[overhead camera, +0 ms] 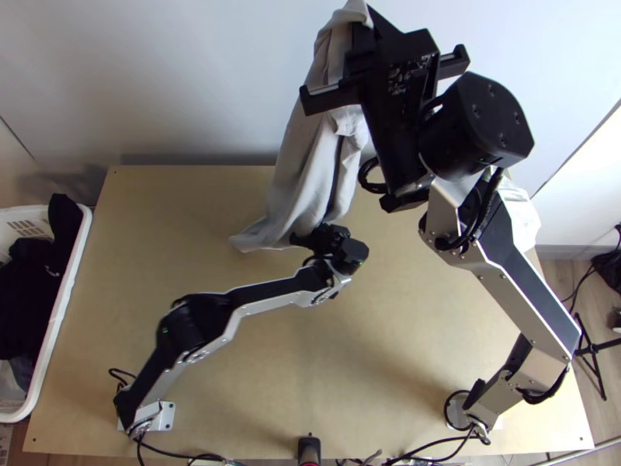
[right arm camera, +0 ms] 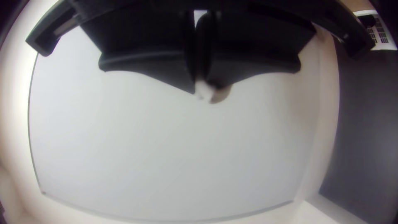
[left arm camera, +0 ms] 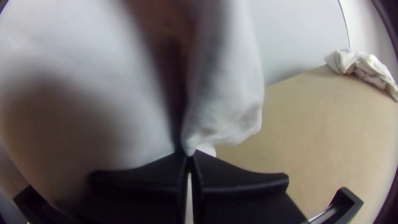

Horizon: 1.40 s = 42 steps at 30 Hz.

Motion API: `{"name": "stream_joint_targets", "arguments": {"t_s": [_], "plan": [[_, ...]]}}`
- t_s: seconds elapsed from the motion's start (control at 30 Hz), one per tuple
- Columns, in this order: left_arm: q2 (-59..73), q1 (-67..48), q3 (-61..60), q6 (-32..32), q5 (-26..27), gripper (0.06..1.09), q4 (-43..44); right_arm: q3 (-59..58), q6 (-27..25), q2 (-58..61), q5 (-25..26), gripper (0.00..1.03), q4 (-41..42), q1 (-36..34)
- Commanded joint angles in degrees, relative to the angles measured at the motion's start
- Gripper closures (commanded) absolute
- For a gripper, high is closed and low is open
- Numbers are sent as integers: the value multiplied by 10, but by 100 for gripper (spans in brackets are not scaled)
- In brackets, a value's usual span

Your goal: Fold the t-shirt

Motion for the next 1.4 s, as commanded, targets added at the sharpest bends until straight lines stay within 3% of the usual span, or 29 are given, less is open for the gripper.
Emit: {"name": "stream_joint_targets", "arguments": {"t_s": [0.0,0.27,0.53,0.7,0.8,1.0,1.23,1.37], "plan": [[-116,9,-65,-5,43,105,-13,-1,0,1,2,100,0,-5],[-347,15,-155,-106,190,105,-186,-4,0,4,5,100,0,-12],[-558,28,-189,-101,311,105,-301,-4,-7,11,5,100,2,-21],[-660,103,-182,-81,379,105,-347,-9,-10,11,5,100,-8,-46],[-692,171,-155,-81,427,105,-396,-21,-10,3,7,100,-35,-66],[-712,336,-37,-83,575,105,-501,-83,5,-22,7,100,-55,-141],[-703,500,28,-60,637,105,-507,-151,27,-54,-1,100,-55,-235],[-696,570,27,-64,721,105,-516,-158,29,-63,-7,100,-56,-254]]}}
